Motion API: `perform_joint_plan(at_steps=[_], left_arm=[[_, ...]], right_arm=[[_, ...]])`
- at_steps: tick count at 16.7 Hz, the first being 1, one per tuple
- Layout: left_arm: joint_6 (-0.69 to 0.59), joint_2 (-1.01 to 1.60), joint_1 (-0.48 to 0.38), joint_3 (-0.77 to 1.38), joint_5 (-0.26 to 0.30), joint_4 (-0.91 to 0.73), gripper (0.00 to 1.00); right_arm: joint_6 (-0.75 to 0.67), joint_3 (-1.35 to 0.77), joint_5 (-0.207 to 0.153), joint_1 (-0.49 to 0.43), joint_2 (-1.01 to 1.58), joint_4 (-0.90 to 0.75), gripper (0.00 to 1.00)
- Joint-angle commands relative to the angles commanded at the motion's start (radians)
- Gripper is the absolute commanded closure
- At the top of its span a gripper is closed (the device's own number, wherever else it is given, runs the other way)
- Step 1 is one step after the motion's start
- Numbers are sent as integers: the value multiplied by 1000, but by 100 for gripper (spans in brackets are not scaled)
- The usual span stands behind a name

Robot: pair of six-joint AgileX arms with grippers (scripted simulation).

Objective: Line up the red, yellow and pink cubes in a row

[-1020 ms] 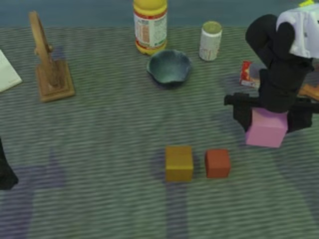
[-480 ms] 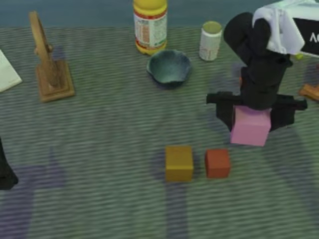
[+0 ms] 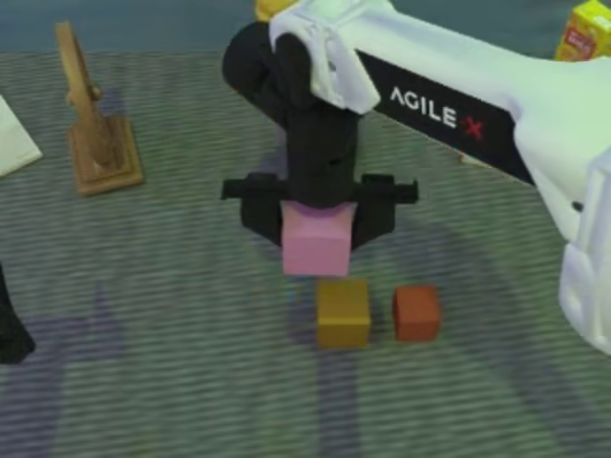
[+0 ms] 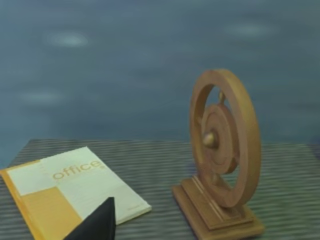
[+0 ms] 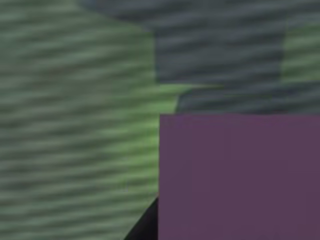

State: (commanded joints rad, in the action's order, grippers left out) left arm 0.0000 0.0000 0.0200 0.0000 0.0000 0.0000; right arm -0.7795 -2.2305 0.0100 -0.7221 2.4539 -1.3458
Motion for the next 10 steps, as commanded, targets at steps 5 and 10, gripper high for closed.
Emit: perform_joint_plan(at_steps=[5, 10], left_arm=[[0, 0, 0, 0, 0, 0, 0], [0, 0, 0, 0, 0, 0, 0]], right_arm=[[-106, -248, 3, -150, 124, -116, 100], [-120, -274, 4, -169, 138, -129, 100]])
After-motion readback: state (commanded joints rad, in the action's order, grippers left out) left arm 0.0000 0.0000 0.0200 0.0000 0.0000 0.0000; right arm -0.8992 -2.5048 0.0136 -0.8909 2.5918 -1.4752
